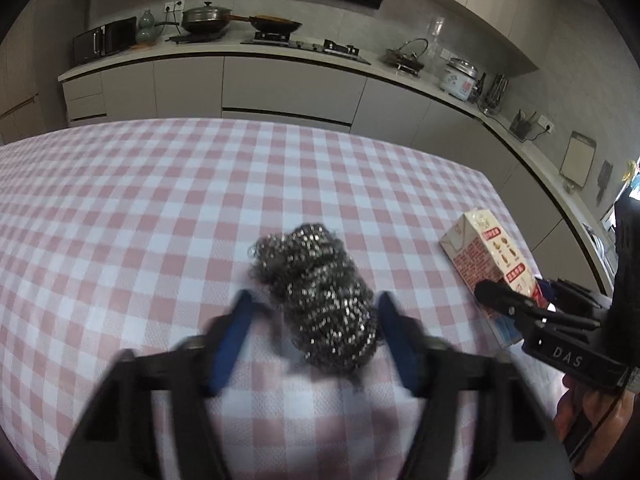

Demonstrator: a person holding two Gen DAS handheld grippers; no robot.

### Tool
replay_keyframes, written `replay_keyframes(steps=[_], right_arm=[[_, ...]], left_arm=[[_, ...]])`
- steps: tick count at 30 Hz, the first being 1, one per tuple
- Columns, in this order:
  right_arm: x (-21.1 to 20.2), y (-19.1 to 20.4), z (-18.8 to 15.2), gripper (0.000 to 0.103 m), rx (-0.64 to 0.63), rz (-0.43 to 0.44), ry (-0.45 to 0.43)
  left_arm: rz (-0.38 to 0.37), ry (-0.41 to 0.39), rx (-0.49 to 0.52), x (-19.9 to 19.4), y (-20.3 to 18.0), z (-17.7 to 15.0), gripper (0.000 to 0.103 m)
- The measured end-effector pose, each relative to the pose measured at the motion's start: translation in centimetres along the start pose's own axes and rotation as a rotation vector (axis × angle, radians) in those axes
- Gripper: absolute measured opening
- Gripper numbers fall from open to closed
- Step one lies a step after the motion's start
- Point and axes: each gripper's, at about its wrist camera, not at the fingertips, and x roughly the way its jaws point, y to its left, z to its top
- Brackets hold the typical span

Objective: Collect trash
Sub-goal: 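Grasp the steel-wool scrubber with the left tool while the right tool grasps the red-white carton, then carry the scrubber and red-white carton in both tools over the bin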

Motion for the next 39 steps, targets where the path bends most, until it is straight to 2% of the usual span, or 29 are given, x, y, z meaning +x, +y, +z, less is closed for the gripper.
replay_keyframes(steps=[6, 15, 28, 39], right_arm=[[-1.2, 0.8, -0.1, 0.052, -0.016, 0.025, -0.014], [-6.3, 2.8, -2.4, 0.052, -0.020, 0.001, -0.057], [-16.1, 7.6, -9.6, 0.052, -0.017, -0.031, -0.116], [-24.3, 9.4, -16.3, 0.052, 0.010, -0.061, -0.164]], left_arm=[[-0.002, -0.021, 0.002, -1.0, 0.0, -0.7, 0.036], [0.037, -0.076, 0.087, -6.7, -1.0, -3.6, 0.036], [0.043, -0.116, 0.143, -14.5, -1.8, -8.6, 0.036], [0.008, -0.154, 0.203, -19.5, -4.2, -12.7, 0.036]])
